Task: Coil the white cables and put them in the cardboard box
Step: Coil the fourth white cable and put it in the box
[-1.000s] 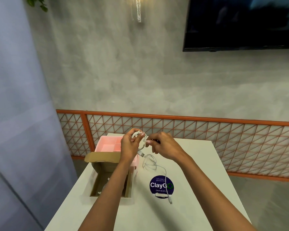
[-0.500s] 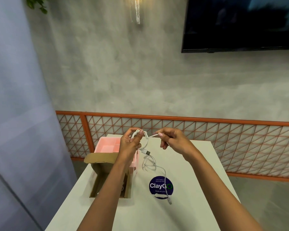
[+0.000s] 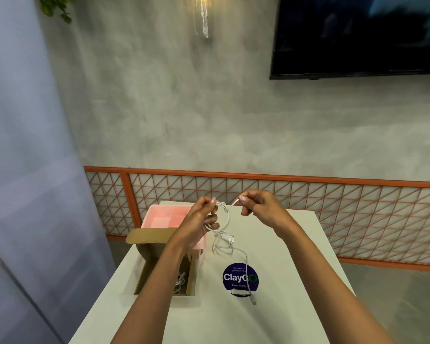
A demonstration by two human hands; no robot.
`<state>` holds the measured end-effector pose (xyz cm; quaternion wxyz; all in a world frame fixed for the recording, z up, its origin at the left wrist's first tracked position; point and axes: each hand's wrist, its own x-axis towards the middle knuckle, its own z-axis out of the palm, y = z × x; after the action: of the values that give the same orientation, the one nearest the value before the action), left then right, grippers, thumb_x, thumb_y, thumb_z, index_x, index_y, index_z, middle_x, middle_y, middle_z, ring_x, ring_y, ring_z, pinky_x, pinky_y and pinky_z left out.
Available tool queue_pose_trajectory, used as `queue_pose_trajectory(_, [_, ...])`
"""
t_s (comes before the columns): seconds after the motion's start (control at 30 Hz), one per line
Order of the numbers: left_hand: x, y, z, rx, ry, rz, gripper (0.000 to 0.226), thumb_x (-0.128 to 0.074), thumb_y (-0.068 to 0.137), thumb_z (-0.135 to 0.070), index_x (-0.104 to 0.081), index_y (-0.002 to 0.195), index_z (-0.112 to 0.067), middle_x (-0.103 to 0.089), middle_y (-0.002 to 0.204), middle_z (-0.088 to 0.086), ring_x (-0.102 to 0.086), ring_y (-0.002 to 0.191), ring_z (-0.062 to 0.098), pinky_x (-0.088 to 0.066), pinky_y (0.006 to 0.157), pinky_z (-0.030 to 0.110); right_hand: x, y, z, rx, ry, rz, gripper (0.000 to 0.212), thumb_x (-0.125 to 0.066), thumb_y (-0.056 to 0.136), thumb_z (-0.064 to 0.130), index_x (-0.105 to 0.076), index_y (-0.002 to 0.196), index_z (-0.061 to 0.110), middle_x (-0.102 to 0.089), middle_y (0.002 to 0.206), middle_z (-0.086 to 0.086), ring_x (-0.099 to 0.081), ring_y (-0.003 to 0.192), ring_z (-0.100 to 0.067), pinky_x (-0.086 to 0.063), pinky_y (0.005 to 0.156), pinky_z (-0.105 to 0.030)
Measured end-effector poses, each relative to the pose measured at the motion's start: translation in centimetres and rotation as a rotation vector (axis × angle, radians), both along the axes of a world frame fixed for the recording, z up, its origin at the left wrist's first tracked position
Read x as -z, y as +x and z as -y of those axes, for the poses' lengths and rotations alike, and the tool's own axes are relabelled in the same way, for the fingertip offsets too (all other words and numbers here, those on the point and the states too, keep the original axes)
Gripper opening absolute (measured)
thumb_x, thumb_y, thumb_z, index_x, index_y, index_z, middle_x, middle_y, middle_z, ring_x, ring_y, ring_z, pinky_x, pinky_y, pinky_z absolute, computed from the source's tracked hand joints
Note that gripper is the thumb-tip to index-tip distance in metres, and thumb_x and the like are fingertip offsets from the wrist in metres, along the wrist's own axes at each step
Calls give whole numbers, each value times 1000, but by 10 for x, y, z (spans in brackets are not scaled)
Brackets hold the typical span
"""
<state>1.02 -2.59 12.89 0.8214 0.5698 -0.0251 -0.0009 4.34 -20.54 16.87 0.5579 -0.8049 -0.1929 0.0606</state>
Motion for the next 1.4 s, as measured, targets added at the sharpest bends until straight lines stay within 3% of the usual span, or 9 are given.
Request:
queue_pose_trajectory(0.13, [1,-1,-1,-41,397,97,25,-69,83,-21,-62,107,-14,-51,69,-10,-51,64,4,-43,59,19,-1,2,1,3,-4,-16,22,-49,98,19,-69,89,15,-60,66,2,-54,65,-6,-38,63,-17])
queue_pose_trajectory(0.27, [-4,1,-1,-45,348,131,28,-75,72,-28,-64,95,-15,-43,71,9,-46,71,17,-37,56,20,-1,2,3,-11,8,-35,21,-49,98,20,-70,95,14,-62,70,3,-55,69,-4,-39,65,-16])
queue_pose_trajectory(0.43, [-3,5,-2,-79,334,128,15,-70,81,-16,-63,94,-13,-47,64,3,-47,70,16,-37,52,17,-1,5,12,-23,-133,121,14,-63,89,17,-74,97,13,-59,77,11,-52,70,2,-38,61,-9])
queue_pose_trajectory(0.57, [-2,6,2,-80,295,97,10,-68,84,-10,-64,91,-15,-46,68,6,-44,67,13,-36,50,15,5,8,10,-50,-289,225,7,-69,84,11,-73,90,11,-66,76,5,-57,65,1,-47,59,-11])
queue_pose_trajectory(0.77, [2,9,12,-50,244,70,6,-65,86,-11,-63,91,-14,-35,68,3,-37,59,7,-33,47,13,24,10,-3,191,44,201,4,-71,80,1,-71,83,3,-72,78,-14,-70,72,-23,-57,69,-23])
queue_pose_trajectory(0.83, [2,9,14,-56,243,71,5,-64,87,-12,-63,92,-12,-39,66,0,-39,57,5,-34,46,13,29,8,-10,241,196,102,5,-70,80,-1,-70,86,0,-71,79,-15,-71,70,-21,-60,70,-27])
queue_pose_trajectory(1.03, [-7,5,12,-41,198,65,4,-61,89,-8,-63,90,-10,-61,63,-4,-55,54,4,-40,47,13,31,-1,-24,172,631,-314,15,-65,83,-5,-63,96,-12,-68,79,-16,-71,61,-13,-57,61,-19])
queue_pose_trajectory(1.23, [-10,2,7,-27,205,48,3,-58,91,-6,-61,92,-6,-62,57,-7,-52,46,1,-38,42,12,30,-7,-33,107,785,-580,4,-60,85,-9,-63,84,-8,-71,66,-10,-71,59,-15,-57,56,-19])
queue_pose_trajectory(1.4, [-6,3,10,-28,188,14,3,-60,89,-8,-62,92,-6,-58,62,-1,-45,46,2,-33,41,12,32,-2,-39,215,761,-458,3,-60,85,-9,-62,86,-6,-66,78,-15,-68,68,-17,-58,64,-19])
